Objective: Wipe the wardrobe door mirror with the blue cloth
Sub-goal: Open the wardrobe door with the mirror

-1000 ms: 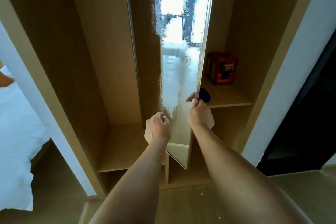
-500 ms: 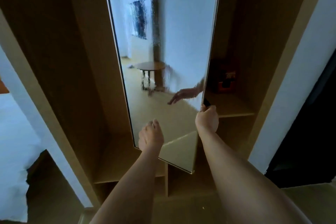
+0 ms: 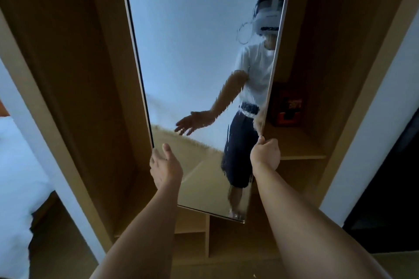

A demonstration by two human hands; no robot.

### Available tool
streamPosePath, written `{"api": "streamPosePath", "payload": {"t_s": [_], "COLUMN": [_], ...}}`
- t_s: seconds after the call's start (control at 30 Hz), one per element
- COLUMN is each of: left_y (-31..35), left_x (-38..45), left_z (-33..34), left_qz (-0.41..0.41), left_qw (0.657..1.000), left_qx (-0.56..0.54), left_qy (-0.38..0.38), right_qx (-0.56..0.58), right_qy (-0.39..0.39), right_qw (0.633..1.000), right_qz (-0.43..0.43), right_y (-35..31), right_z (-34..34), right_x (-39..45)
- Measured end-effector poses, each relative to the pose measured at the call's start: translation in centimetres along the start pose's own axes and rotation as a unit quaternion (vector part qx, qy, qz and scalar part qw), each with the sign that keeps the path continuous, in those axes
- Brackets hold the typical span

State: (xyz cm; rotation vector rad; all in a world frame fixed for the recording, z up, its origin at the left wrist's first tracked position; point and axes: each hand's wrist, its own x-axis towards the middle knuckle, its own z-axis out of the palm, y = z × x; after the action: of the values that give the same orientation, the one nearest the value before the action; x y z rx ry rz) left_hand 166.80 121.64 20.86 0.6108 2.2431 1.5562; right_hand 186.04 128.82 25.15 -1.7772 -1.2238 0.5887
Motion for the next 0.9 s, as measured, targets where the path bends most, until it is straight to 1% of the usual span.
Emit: {"api": "streamPosePath", "payload": {"t_s": [0.13, 0.23, 0.3, 0.4, 0.5, 0.6, 0.73, 0.87, 0.9], "left_y": [0.8, 1.5, 1.9, 2.2, 2.3, 2.4, 2.8, 3.0, 3.0], "left_x": [2.6, 4.4, 5.4, 6.4, 6.9, 7.1, 7.9, 8.9, 9.3], "left_z": [-0.6, -0.9, -0.9, -0.7, -0.2, 0.2, 0.8, 1.4, 1.6], "left_qz": [-0.054, -0.073, -0.066, -0.031, -0.012, -0.009, -0.017, -0.015, -0.015], "left_qw": [0.992, 0.985, 0.985, 0.989, 0.993, 0.995, 0.993, 0.993, 0.993], "left_qx": [-0.112, -0.157, -0.160, -0.141, -0.117, -0.097, -0.114, -0.111, -0.112], "left_qy": [0.003, 0.004, -0.005, -0.032, -0.028, -0.025, -0.031, -0.034, -0.035], "right_qx": [-0.003, 0.026, 0.030, 0.037, 0.062, 0.087, 0.098, 0.157, 0.147], "right_qy": [0.010, 0.024, 0.028, 0.001, -0.022, -0.019, -0.036, -0.101, -0.104], "right_qw": [0.998, 0.996, 0.997, 0.998, 0.997, 0.995, 0.994, 0.982, 0.983], "right_qz": [0.054, 0.076, 0.069, 0.049, 0.042, 0.041, 0.042, 0.010, 0.017], "right_y": [-0.5, -0.7, -0.7, -0.8, -1.1, -1.2, -1.5, -1.9, -2.0], "right_z": [0.7, 1.5, 2.1, 2.9, 3.6, 4.2, 5.1, 6.2, 6.5], "right_x": [1.1, 1.8, 2.0, 2.3, 2.6, 3.1, 3.9, 5.1, 5.4]}}
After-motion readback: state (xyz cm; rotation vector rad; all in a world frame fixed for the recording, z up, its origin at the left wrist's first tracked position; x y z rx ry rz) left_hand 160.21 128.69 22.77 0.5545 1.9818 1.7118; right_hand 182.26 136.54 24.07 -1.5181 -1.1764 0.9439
